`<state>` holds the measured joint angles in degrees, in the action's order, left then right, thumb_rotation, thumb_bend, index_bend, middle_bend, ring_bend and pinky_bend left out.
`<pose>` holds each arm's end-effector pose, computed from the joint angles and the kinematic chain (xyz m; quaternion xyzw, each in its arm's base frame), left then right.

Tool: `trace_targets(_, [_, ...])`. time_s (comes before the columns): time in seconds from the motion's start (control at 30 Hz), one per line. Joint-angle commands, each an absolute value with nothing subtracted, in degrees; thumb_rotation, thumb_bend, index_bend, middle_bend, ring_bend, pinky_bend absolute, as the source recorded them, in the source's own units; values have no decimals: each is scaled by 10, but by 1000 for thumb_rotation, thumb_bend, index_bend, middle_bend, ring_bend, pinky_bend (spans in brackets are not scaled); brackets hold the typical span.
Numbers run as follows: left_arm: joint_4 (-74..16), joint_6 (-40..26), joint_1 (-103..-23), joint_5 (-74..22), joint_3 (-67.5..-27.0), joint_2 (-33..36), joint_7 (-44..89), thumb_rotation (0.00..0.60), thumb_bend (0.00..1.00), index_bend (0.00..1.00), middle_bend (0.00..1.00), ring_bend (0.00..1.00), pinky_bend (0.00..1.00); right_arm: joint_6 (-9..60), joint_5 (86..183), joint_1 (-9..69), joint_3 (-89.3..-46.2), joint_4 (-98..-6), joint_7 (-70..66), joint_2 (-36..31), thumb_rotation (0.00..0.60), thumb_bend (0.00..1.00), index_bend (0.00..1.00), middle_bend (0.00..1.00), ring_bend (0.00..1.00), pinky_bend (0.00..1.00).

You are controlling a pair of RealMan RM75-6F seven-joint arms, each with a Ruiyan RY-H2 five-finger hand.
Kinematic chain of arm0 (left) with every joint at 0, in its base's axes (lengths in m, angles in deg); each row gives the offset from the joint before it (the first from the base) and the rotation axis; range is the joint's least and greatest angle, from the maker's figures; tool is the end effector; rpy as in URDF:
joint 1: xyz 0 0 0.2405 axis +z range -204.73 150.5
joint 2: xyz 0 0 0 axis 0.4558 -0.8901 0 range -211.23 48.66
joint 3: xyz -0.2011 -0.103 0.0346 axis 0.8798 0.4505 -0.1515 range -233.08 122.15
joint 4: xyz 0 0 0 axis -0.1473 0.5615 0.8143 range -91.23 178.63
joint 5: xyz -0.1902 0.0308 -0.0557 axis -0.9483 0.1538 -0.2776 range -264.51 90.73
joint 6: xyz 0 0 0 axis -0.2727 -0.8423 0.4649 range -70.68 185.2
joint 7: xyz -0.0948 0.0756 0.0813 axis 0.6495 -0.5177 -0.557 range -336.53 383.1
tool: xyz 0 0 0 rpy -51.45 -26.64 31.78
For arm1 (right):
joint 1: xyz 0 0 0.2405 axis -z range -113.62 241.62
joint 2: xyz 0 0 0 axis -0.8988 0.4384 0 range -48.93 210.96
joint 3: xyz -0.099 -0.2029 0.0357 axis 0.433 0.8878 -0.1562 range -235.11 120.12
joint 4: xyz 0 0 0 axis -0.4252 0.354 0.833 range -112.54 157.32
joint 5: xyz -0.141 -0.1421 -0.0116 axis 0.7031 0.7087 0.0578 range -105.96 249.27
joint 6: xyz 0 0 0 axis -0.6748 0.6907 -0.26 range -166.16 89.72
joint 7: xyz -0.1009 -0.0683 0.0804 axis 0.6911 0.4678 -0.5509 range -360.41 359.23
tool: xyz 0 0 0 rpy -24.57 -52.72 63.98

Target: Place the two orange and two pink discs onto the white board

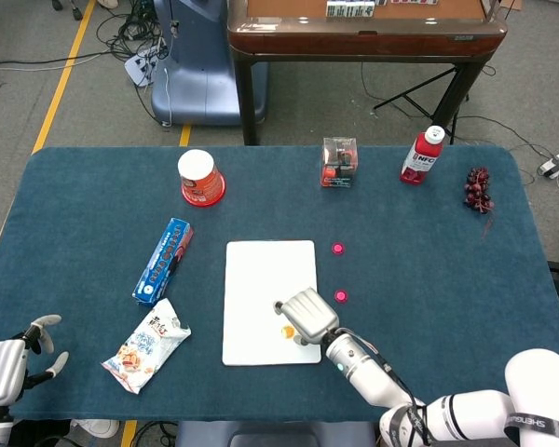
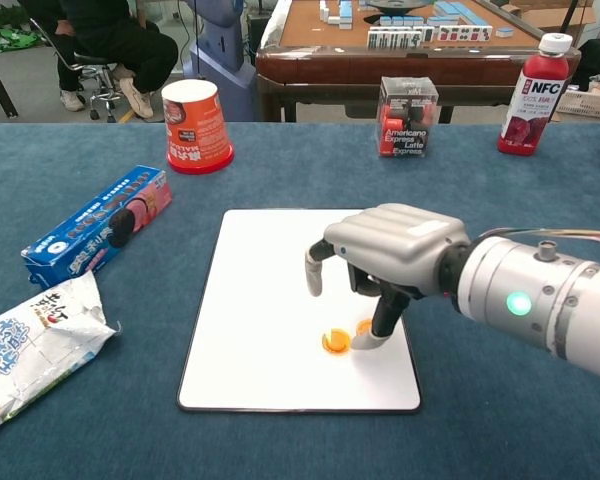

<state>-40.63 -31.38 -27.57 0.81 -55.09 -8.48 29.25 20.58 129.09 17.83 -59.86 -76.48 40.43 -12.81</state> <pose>-0.3016 0.1495 0.1232 -0.5602 -0.4315 -0.4109 0.5755 -0.0772 -0.2491 -0.0543 0.8292 -0.3173 0.3123 0.3380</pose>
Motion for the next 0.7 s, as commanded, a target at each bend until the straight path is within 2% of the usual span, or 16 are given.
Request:
trace_targets(0.03, [-408,-314,-276,8,-550,-85,292,600,271,352,604,575,817,215,1292,187,-597,-775,399,-107,600,96,364,1000,1000,1000])
trace_targets(0.13, [-410,-314,-277,9,-549,-86,290,600,271,352,604,575,817,224,1287,195,-595,-780,397,-85,600,168,364,1000,1000,1000])
trace_targets(0.3, [-415,-313,-279,11,-550,-85,285,600,271,352,604,575,817,230,1270,207,-592,-776,396,-58,600,220,364,1000,1000,1000])
trace_targets(0.7, [-422,-309,-280,12,-552,-85,274,600,271,352,604,575,817,222,1237,226,-588,-728,379,-46,600,226,364,1000,1000,1000])
